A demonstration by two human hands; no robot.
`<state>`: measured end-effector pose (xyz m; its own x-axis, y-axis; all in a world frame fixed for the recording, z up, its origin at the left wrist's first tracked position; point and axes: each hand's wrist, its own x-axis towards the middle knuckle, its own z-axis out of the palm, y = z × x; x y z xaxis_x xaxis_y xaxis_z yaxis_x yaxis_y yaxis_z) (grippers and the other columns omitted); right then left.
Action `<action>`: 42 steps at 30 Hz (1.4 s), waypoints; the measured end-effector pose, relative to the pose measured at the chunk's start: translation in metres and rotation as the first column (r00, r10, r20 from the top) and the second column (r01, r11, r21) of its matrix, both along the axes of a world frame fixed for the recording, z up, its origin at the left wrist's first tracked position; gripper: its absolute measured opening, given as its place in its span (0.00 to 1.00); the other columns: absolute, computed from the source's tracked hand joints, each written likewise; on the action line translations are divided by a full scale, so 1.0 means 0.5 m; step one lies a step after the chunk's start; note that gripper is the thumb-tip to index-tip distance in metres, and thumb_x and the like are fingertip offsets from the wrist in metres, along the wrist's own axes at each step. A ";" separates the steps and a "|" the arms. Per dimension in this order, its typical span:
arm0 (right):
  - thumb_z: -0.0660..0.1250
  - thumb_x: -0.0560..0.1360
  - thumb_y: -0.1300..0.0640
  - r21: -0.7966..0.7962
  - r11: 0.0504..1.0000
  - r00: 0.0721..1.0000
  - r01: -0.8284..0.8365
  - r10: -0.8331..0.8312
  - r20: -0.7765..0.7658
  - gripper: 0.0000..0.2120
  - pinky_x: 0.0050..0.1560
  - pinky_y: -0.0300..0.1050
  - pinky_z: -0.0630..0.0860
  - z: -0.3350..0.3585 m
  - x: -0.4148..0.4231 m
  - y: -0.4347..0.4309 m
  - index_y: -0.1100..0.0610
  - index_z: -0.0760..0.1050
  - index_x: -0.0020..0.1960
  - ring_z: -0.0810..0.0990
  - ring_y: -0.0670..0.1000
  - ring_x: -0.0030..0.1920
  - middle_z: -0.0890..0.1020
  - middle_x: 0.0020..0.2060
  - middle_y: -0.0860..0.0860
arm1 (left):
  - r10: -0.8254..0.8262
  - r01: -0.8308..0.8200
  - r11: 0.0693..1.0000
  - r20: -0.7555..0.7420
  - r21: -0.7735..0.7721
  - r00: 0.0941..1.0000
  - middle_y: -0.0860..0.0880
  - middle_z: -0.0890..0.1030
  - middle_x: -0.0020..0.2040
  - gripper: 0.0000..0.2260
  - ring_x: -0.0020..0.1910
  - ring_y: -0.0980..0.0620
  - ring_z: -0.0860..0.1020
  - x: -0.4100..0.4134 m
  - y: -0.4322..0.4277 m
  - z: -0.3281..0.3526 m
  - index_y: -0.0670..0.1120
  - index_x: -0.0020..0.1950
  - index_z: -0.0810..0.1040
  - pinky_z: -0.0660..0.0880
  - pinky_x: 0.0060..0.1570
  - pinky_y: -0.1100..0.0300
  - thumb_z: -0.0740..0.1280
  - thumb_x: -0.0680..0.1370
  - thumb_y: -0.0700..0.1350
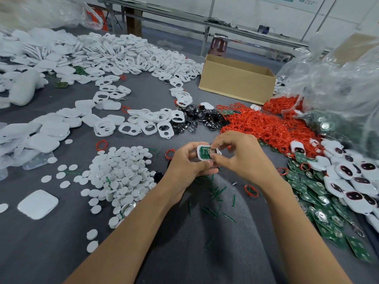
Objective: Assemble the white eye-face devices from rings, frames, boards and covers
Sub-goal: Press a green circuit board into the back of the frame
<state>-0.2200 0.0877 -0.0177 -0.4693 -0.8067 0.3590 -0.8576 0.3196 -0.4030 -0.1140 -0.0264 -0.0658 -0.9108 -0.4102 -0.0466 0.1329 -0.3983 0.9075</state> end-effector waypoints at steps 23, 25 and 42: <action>0.75 0.68 0.54 0.008 0.998 0.998 0.068 -0.068 -0.010 0.09 0.46 0.53 0.77 -0.002 0.008 -0.003 0.52 0.82 0.48 0.80 0.47 0.41 0.84 0.39 0.48 | 0.002 -0.004 0.998 0.033 0.060 0.999 0.41 0.82 0.49 0.16 0.41 0.50 0.83 0.000 -0.005 0.004 0.38 0.60 0.75 0.82 0.47 0.56 0.63 0.75 0.25; 0.75 0.68 0.54 0.001 0.998 0.998 0.063 -0.063 -0.006 0.09 0.46 0.52 0.77 -0.002 0.007 -0.002 0.53 0.82 0.47 0.81 0.47 0.41 0.84 0.39 0.49 | 0.000 -0.002 0.998 0.033 0.059 0.999 0.41 0.82 0.49 0.17 0.42 0.50 0.83 0.000 -0.005 0.004 0.37 0.61 0.74 0.82 0.47 0.56 0.63 0.75 0.25; 0.76 0.69 0.58 -0.029 0.998 0.992 0.057 -0.054 0.116 0.07 0.44 0.47 0.78 -0.002 0.012 -0.005 0.55 0.83 0.47 0.80 0.49 0.39 0.83 0.39 0.51 | 0.028 -0.029 0.992 0.008 0.121 1.000 0.42 0.83 0.44 0.10 0.36 0.49 0.83 -0.003 -0.003 0.007 0.35 0.60 0.74 0.83 0.44 0.56 0.63 0.78 0.31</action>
<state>-0.2141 0.0851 -0.0186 -0.5527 -0.7672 0.3253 -0.7863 0.3510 -0.5084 -0.1153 -0.0279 -0.0625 -0.8982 -0.4272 -0.1033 0.1401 -0.5011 0.8539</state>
